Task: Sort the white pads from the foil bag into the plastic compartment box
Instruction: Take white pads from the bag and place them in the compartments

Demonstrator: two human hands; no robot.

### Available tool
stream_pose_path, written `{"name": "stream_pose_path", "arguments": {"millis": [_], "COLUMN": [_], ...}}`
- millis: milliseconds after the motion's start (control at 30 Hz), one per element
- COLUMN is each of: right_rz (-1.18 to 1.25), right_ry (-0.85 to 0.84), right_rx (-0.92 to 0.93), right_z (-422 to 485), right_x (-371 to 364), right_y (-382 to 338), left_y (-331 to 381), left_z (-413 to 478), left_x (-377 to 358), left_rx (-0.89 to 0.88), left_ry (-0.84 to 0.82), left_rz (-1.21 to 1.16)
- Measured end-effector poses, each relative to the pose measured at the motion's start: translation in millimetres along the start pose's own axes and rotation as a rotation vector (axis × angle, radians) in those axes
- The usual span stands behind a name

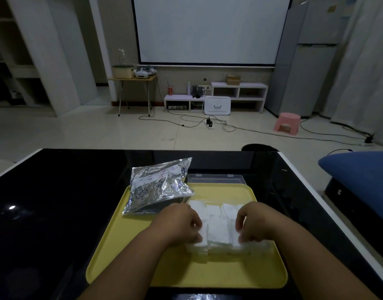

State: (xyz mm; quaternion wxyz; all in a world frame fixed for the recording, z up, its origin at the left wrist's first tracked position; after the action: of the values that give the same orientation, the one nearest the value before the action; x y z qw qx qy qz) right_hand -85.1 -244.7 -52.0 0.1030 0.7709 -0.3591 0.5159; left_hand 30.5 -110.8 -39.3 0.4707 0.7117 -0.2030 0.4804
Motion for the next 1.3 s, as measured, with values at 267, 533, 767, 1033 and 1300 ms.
{"name": "stream_pose_path", "arguments": {"millis": [267, 533, 767, 1033, 1300], "right_rz": [-0.110, -0.111, 0.058, 0.113, 0.025], "right_ry": [0.042, 0.042, 0.172, 0.150, 0.097], "right_rx": [0.036, 0.064, 0.107, 0.199, 0.180], "right_z": [0, 3, 0, -2, 2], "right_x": [0, -1, 23, 15, -3], "right_y": [-8, -11, -10, -33, -38], "left_y": [11, 9, 1, 23, 17], "left_z": [-3, -3, -7, -3, 2], "left_x": [-2, -3, 9, 0, -22], "left_rx": [-0.081, -0.065, -0.032, -0.093, -0.048], "left_ry": [-0.045, -0.003, -0.005, 0.062, -0.022], "left_rz": [0.154, 0.148, -0.014, -0.001, 0.005]}}
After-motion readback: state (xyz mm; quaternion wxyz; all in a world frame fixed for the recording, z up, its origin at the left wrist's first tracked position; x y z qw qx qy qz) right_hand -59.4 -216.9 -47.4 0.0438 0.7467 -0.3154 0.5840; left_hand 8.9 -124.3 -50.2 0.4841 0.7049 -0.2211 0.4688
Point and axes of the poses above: each hand's wrist, its own z-axis towards the middle knuckle, its own x-axis out of the back of the hand, y = z × x, the point moved 10 cm from there along z, towards the middle knuckle, and after that the axes turned 11 degrees about -z, right-handed, at the moved point
